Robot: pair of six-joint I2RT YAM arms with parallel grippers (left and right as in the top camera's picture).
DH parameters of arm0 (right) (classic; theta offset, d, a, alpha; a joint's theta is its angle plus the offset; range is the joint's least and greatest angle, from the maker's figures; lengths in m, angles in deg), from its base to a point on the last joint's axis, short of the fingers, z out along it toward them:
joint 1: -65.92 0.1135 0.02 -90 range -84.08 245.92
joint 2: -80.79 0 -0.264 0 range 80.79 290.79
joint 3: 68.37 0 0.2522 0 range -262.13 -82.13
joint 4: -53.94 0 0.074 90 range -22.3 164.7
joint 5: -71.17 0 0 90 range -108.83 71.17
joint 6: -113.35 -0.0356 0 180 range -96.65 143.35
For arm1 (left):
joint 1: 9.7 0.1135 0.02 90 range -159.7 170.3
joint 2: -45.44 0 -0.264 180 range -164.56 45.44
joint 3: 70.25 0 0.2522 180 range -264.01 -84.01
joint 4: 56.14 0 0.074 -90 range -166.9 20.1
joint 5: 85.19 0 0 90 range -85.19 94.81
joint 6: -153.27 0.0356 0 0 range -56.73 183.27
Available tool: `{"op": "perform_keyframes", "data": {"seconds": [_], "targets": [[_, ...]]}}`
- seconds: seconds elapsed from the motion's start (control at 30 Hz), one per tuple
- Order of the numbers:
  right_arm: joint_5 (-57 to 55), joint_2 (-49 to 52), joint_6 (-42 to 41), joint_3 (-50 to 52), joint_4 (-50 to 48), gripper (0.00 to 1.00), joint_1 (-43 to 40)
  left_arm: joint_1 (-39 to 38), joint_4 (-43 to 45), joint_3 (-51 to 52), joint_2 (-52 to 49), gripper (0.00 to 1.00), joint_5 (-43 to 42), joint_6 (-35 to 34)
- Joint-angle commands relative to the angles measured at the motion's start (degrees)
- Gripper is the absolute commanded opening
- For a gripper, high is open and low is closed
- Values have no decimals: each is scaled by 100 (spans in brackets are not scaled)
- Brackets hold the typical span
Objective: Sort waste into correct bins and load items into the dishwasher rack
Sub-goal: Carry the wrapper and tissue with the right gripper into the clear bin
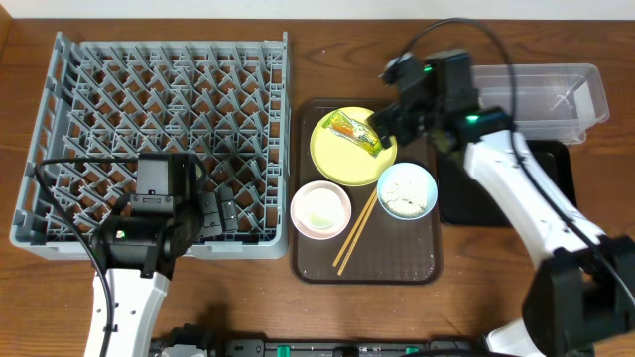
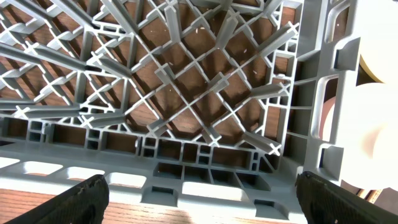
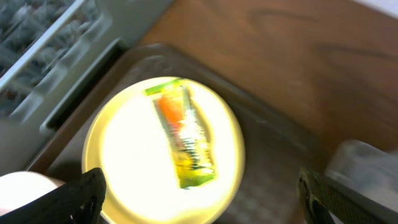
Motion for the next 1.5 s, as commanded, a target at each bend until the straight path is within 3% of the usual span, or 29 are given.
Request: {"op": "perform_keyframes", "data": {"seconds": [0.0,0.17,0.37,0.47,0.77,0.97,1.13,1.47], "targets": [[-87,487,330,-35,17,92,216,-24,-17,-122,11,98,-57,-74],[-87,1156,330,-35,-140,76,415,-24,-15,-122,11,98,-57,-74],[-90,1733,328,-35,-389,68,531,-24,-17,-122,11,98,-57,-74],[-291,1886,227,-35,-431,59,540,-24,-17,-122,11,98,-57,-74],[-837,1919,-46,-35,-433,1,553,-24,-17,-122,11,98,-59,-74],[-833,1521,-232,-39,-339,1,551,-24,-17,-122,11,98,-59,-74],[-918,562,-407,-39,-334,1,365,-24,-17,-122,11,98,-59,-74],[-2756,-348,-2159,-37,-363,1,-894,-24,-17,-122,11,98,-59,-74]]}}
